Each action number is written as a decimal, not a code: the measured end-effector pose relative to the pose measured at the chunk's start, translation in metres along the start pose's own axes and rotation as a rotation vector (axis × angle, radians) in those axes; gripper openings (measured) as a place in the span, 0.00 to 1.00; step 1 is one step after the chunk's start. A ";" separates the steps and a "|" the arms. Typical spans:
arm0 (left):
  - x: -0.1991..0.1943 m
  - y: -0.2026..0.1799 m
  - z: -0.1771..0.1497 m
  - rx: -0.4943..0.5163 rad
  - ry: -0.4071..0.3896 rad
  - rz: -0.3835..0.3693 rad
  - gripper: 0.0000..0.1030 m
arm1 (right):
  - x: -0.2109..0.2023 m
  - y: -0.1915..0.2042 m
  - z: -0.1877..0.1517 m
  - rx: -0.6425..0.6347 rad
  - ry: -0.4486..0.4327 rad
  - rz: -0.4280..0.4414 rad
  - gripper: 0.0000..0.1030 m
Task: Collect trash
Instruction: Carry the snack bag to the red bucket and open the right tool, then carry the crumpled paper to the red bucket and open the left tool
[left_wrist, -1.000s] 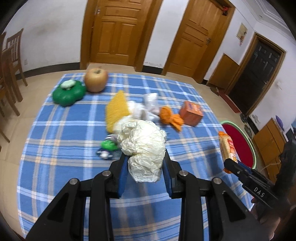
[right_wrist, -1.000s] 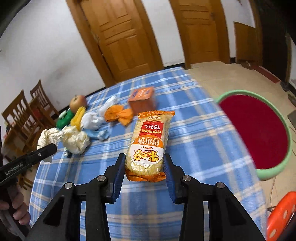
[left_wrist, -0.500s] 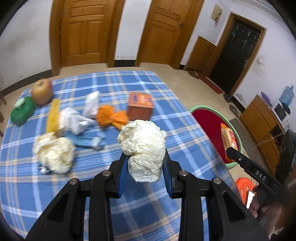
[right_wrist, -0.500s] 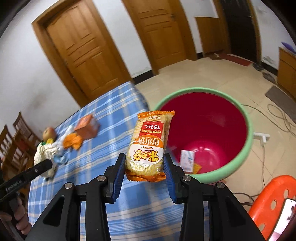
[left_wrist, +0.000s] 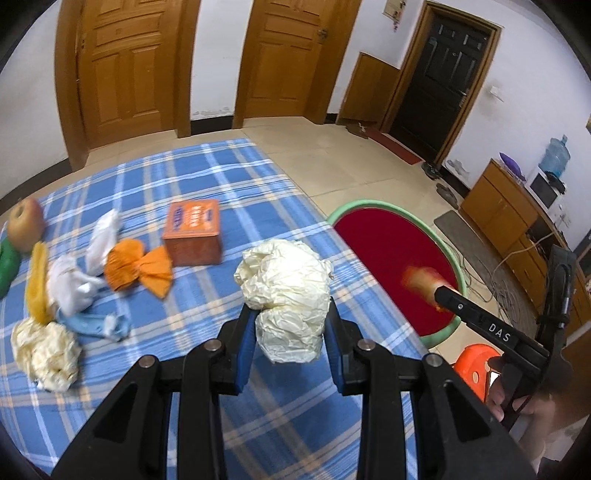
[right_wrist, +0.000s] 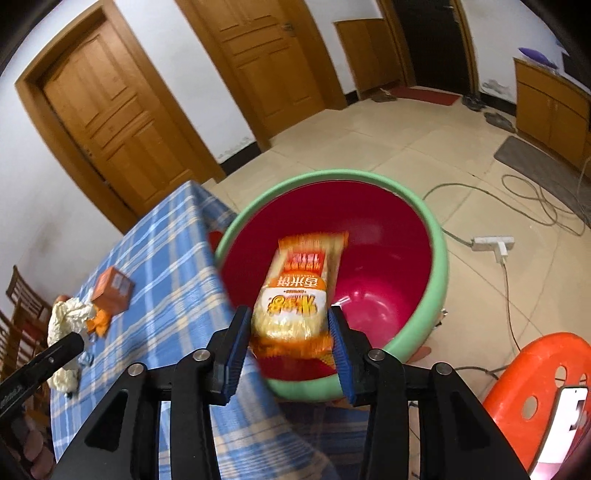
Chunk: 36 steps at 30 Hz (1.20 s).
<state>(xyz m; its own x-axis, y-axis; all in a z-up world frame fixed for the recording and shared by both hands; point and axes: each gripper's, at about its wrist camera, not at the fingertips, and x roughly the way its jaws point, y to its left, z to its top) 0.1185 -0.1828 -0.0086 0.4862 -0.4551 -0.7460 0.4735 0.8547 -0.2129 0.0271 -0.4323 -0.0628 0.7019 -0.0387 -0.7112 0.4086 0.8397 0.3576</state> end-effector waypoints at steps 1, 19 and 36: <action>0.003 -0.004 0.002 0.008 0.003 -0.005 0.33 | 0.000 -0.003 0.001 0.008 -0.002 -0.004 0.44; 0.054 -0.067 0.020 0.127 0.058 -0.078 0.33 | -0.031 -0.039 0.012 0.096 -0.088 0.007 0.44; 0.097 -0.100 0.021 0.153 0.121 -0.106 0.55 | -0.034 -0.071 0.011 0.172 -0.095 -0.016 0.44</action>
<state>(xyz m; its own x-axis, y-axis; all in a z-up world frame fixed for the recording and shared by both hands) 0.1338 -0.3176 -0.0467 0.3403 -0.4995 -0.7967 0.6276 0.7516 -0.2032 -0.0192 -0.4962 -0.0579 0.7434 -0.1089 -0.6600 0.5078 0.7341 0.4508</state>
